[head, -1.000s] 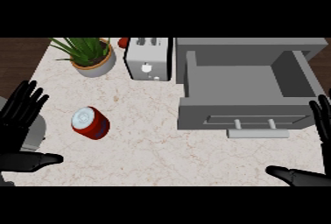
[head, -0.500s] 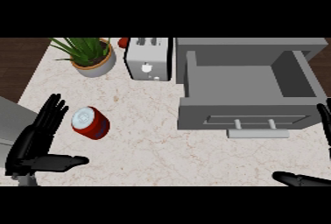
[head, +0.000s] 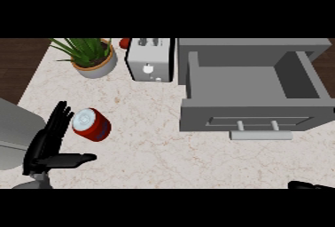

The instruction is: Pick up the can, place it into the drawer and close the drawer

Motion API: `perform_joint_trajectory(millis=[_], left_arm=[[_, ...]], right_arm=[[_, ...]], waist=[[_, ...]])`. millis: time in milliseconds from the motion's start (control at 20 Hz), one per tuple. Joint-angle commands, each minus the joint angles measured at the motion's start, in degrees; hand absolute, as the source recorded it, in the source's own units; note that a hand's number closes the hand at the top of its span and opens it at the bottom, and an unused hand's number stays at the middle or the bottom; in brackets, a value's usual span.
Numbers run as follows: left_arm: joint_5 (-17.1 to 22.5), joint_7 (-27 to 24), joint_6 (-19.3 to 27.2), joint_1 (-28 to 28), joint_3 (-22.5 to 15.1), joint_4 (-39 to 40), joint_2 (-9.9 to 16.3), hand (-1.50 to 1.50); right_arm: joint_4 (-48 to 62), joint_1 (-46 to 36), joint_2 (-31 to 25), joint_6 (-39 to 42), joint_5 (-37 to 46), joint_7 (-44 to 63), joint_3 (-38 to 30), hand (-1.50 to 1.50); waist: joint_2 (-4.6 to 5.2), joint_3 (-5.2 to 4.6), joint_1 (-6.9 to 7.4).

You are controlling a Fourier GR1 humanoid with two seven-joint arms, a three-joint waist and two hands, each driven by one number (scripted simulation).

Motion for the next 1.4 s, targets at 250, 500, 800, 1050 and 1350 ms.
perform_joint_trajectory(millis=[250,500,800,1050,1350], left_arm=[[-0.93,-11.41,-1.89,-5.37,2.51,19.99,2.63,-1.50],[-2.69,-17.56,1.34,-10.47,2.43,30.65,1.89,-1.50],[-2.32,-23.25,1.87,-15.96,4.70,43.73,4.07,-1.50],[-3.17,-26.81,-0.04,-24.95,5.63,56.22,7.47,-1.50],[-4.93,-33.02,0.42,-27.36,4.55,61.48,6.37,-1.50]], right_arm=[[0.50,-2.79,-1.55,1.01,-2.32,2.07,-3.43,-1.50],[-0.06,-0.77,0.22,1.83,0.34,1.10,-1.95,-1.50],[-4.18,2.92,1.43,3.05,-0.87,2.02,-2.74,-1.50],[-0.65,-1.25,-1.29,4.19,-3.19,2.08,-5.67,-1.50],[-1.77,-2.61,1.69,1.39,2.73,2.90,-0.86,-1.50]], waist=[[0.08,0.00,-0.04],[0.06,0.00,-0.03],[0.07,0.00,-0.27],[0.21,-0.05,-0.59],[0.31,-0.07,-0.65]])
